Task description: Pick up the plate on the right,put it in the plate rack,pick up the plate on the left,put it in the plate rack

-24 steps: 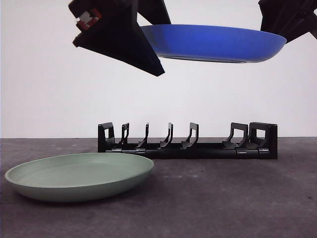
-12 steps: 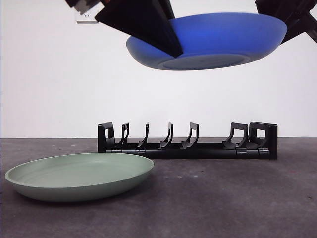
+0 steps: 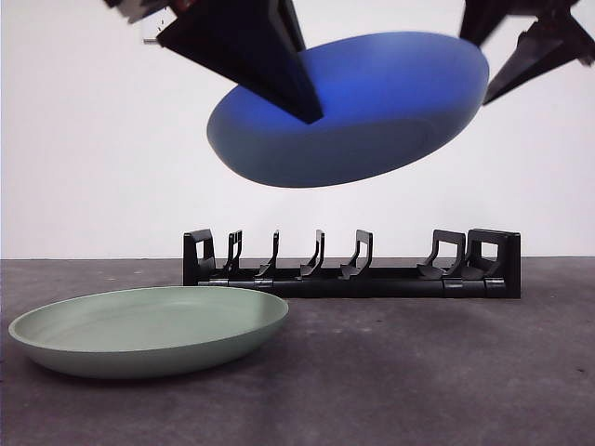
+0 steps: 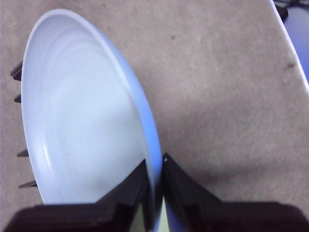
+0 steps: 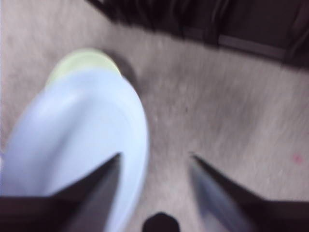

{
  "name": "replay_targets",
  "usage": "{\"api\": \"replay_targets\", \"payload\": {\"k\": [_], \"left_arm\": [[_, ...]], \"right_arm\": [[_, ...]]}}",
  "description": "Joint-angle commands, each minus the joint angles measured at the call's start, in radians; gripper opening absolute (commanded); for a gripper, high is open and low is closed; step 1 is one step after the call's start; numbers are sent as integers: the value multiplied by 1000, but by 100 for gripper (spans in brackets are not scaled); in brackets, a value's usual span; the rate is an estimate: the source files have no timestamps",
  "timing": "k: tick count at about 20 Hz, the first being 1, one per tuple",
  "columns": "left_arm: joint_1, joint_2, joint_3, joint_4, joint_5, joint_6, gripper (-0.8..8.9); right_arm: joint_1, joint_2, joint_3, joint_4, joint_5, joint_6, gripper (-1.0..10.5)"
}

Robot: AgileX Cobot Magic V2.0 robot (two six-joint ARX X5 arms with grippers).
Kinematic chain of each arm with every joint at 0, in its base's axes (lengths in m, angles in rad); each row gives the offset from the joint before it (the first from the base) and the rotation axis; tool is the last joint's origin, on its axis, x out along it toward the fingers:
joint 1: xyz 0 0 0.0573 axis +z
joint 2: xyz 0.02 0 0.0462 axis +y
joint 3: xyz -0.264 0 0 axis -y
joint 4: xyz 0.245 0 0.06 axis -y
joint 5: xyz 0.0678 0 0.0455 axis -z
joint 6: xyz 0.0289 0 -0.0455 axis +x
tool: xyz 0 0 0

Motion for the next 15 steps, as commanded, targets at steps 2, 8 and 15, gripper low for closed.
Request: {"api": "replay_targets", "payload": {"k": [2,8,15], "left_arm": [[4,0,-3,19,28,-65,-8],[158,0,-3,283,180,-429,-8],[422,13,-3,696,342,-903,-8]], "right_arm": [[2,-31,99,-6,7,36,465],[2,-201,254,-21,216,56,464],[2,-327,254,-161,236,37,464]]}}
